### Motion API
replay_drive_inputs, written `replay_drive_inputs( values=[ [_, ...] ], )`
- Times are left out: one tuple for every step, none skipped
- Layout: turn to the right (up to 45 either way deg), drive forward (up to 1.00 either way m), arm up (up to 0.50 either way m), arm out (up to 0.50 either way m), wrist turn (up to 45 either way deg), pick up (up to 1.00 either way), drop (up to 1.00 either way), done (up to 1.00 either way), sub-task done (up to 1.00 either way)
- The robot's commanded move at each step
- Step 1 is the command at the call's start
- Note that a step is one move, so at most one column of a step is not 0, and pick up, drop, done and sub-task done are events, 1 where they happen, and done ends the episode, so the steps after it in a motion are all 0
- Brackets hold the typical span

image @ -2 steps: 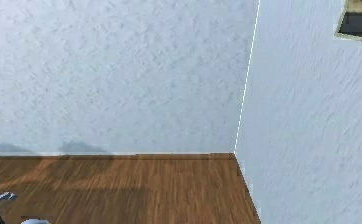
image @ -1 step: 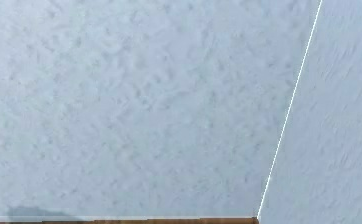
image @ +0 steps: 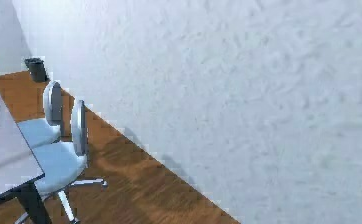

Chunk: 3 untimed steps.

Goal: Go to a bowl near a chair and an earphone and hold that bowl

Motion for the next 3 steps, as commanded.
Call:
replay_drive_inputs(
  values=[
    [-21.0, 0.00, 0.00, 0.00, 0.0, 0.00, 0.00, 0.00, 0.00],
    [0.0, 0.60, 0.00, 0.00, 0.0, 0.00, 0.00, 0.00, 0.00],
    [-45.0, 0.00, 0.00, 0.00, 0.0, 0.00, 0.00, 0.00, 0.00]
  ],
)
